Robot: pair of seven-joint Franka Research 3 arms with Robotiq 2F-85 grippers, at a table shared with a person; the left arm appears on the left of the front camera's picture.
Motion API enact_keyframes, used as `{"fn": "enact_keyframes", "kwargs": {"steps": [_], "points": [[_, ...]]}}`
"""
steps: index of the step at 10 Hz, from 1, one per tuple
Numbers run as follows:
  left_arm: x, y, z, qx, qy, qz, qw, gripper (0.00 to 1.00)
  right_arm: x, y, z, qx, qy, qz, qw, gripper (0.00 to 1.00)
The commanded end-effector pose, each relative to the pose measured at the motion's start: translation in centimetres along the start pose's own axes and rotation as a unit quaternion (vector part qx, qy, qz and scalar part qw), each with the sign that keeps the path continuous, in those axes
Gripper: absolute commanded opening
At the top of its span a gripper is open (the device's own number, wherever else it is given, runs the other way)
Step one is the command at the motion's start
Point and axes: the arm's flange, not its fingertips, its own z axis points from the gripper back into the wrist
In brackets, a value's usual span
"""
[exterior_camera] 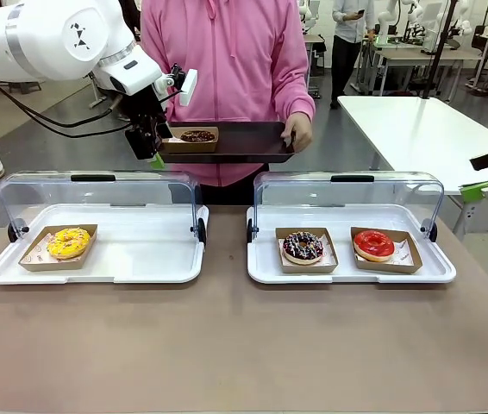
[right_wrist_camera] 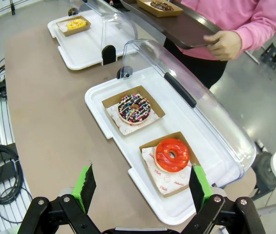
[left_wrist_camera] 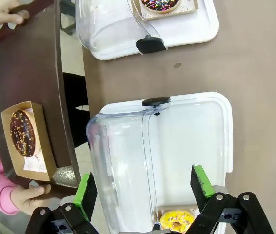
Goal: Provide the desired donut to the person.
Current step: Pick up and lift the Paper togo box containing the Donut pointed at by the person.
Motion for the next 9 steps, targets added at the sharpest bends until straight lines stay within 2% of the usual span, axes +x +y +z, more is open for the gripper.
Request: {"fn": "enact_keyframes", "kwargs": {"steps": [1,2,3,4,5,7,9], "points": [[0.0,0.0,0.0,0.0,0.0,0.0,1.0,1.0,0.0,-0.1,-0.1,0.006,-0.006,0.0,1.0,1.0],[-0.7,-1.3,2.3,-0.037,-0.04,0.02,0.998,1.0,0.0,-0.1,-0.1,0.006,-0.006,0.0,1.0,1.0],[-3.1,-3.0,4.9,-0.059,-0.076,0.052,0.994,1.0,0.0,-0.1,-0.1,0.006,-0.006,0.0,1.0,1.0],[-6.5,-4.4,7.0,-0.06,-0.102,0.091,0.989,1.0,0.0,-0.1,-0.1,0.006,-0.006,0.0,1.0,1.0],[-9.8,-6.4,8.2,-0.071,-0.129,0.104,0.984,1.0,0.0,-0.1,-0.1,0.006,-0.006,0.0,1.0,1.0],[-14.3,-10.3,9.0,-0.053,-0.174,0.114,0.977,1.0,0.0,-0.1,-0.1,0.006,-0.006,0.0,1.0,1.0],[-18.6,-13.4,10.2,-0.021,-0.235,0.145,0.961,1.0,0.0,-0.1,-0.1,0.006,-0.006,0.0,1.0,1.0]]}}
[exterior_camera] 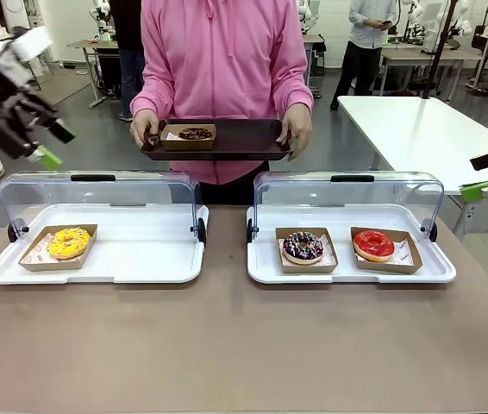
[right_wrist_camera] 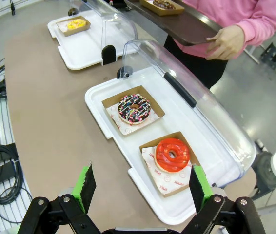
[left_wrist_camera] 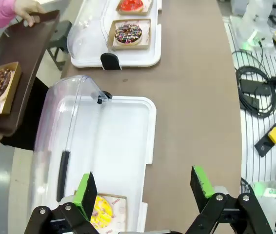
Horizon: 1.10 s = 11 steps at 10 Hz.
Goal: Provide the desired donut to the person.
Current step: Pick up and lift the Paper togo box containing the Donut pointed at by the person.
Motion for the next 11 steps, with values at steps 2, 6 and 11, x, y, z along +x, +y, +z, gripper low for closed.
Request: {"fn": "enact_keyframes", "kwargs": {"steps": [2,6,11], "points": [[-4.6,-1.8,1.1,0.043,-0.067,0.017,0.997,1.0,0.0,-0.1,-0.2,0.006,-0.007,0.0,1.0,1.0],[-9.4,-2.2,1.6,0.086,-0.109,0.065,0.988,1.0,0.0,-0.1,-0.2,0.006,-0.007,0.0,1.0,1.0],[-11.8,-1.7,1.6,0.118,-0.125,0.098,0.98,1.0,0.0,-0.1,-0.2,0.006,-0.007,0.0,1.0,1.0]]}}
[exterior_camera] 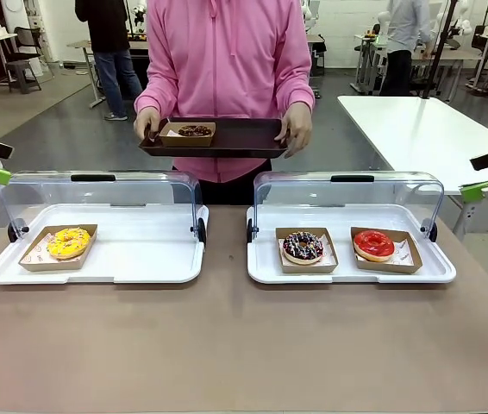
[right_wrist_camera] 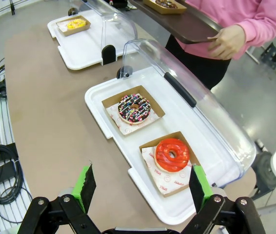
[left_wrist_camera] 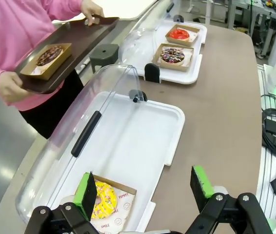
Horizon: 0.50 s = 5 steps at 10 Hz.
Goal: Provide the desired donut to the person.
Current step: Pick up and lift the Paper togo box containing the Donut pointed at by the person.
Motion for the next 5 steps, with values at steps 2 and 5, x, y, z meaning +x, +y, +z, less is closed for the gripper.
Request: {"fn": "enact_keyframes", "kwargs": {"steps": [2,5], "points": [[-1.17,-0.15,0.11,0.033,-0.001,0.014,0.999,1.0,-0.04,-0.08,-0.16,0.006,-0.007,0.0,1.0,1.0],[-1.29,-0.14,0.01,0.025,0.002,0.025,0.999,1.0,-0.04,-0.08,-0.16,0.006,-0.007,0.0,1.0,1.0]]}}
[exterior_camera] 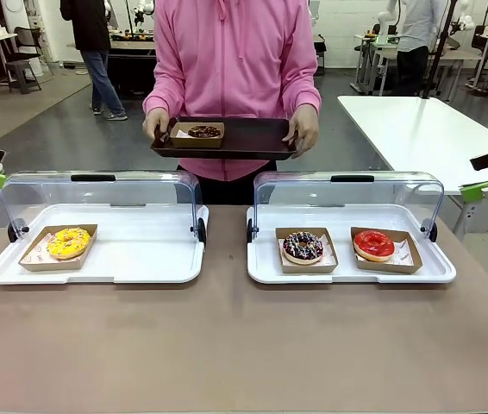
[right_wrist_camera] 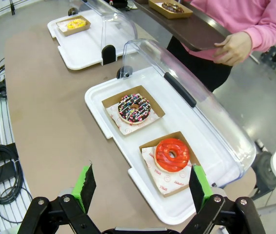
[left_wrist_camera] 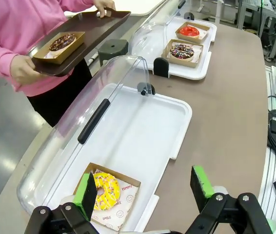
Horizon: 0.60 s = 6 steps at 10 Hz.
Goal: Provide the desired donut to the person.
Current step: Pick up and lift the Paper togo box containing the Donut pointed at by the person.
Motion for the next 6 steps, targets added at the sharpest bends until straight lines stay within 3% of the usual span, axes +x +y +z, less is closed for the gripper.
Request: {"fn": "enact_keyframes", "kwargs": {"steps": [1,6], "points": [[-0.13,-0.24,-0.46,0.007,-0.004,0.013,1.0,1.0,-0.04,-0.08,-0.16,0.006,-0.007,0.0,1.0,1.0],[0.0,-0.05,-0.12,0.0,0.001,0.001,1.0,1.0,-0.04,-0.08,-0.16,0.006,-0.007,0.0,1.0,1.0]]}}
